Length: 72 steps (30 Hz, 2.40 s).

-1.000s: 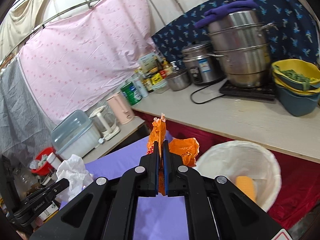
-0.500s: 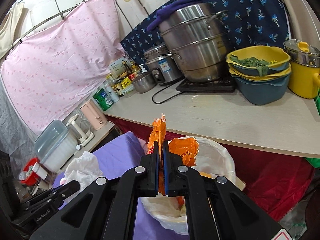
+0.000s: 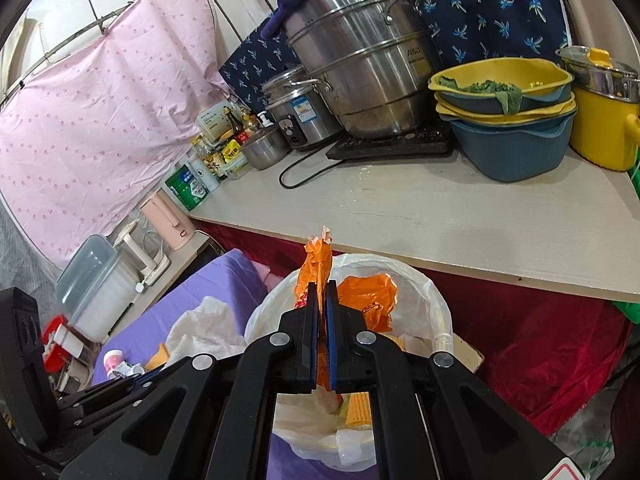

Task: Collect trash
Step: 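Carry the orange bag and white tissue over the trash bin with both grippers, then open both grippers to drop the orange bag and tissue into the bin, then move both grippers back toward the pink cup and green carton on the table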

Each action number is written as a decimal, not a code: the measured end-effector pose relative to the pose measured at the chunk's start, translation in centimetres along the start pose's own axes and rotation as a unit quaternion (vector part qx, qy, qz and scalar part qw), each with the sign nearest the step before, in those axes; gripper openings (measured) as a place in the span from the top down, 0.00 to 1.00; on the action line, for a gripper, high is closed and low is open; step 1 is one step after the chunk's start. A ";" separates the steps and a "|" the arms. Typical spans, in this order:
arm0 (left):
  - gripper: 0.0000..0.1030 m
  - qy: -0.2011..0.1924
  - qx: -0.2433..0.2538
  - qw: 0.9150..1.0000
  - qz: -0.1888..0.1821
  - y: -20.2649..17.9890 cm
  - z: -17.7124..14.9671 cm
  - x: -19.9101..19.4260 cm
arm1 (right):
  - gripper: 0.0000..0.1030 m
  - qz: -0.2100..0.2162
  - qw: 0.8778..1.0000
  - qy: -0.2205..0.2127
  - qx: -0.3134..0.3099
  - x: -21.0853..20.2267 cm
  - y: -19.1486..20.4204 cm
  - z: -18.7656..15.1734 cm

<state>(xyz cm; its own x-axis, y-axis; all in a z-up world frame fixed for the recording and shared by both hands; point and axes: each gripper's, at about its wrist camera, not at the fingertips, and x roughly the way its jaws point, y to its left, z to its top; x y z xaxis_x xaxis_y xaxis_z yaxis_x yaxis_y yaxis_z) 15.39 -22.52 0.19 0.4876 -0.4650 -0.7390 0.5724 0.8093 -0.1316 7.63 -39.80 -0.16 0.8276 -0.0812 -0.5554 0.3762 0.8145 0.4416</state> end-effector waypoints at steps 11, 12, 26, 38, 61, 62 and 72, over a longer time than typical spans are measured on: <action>0.81 0.019 0.003 1.000 0.001 -0.4 -0.8 3.7 | 0.91 -0.009 1.000 0.024 0.011 2.9 -1.8 -0.9; 0.76 0.017 0.004 1.000 0.003 -0.4 -0.8 3.8 | 0.91 -0.010 1.000 0.026 0.012 3.2 -1.8 -0.9; 0.45 -0.008 -0.001 1.000 0.023 0.4 -0.8 2.5 | 0.65 0.001 1.000 0.006 0.008 2.3 -0.3 -0.3; 0.39 -0.032 -0.013 0.999 0.039 2.2 -0.8 -0.6 | 0.56 0.012 1.000 -0.011 -0.020 0.0 3.1 -0.4; 0.38 -0.060 -0.096 0.989 0.091 12.8 -3.2 -6.9 | 0.54 0.047 0.995 0.008 -0.082 -0.4 12.2 -3.4; 0.38 -0.061 -0.101 0.988 0.095 13.6 -3.4 -7.2 | 0.54 0.050 0.995 0.010 -0.085 -0.3 12.7 -3.6; 0.38 -0.057 -0.156 0.977 0.135 21.7 -6.8 -9.7 | 0.51 0.078 0.989 0.043 -0.118 1.7 18.8 -7.0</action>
<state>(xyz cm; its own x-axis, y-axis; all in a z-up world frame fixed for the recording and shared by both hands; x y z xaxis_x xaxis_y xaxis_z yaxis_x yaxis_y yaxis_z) 18.63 2.00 -0.02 0.6740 -0.2425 -0.6978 0.1935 0.9696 -0.1500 13.23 -20.57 2.23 0.8251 0.0964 -0.5566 0.1311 0.9258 0.3546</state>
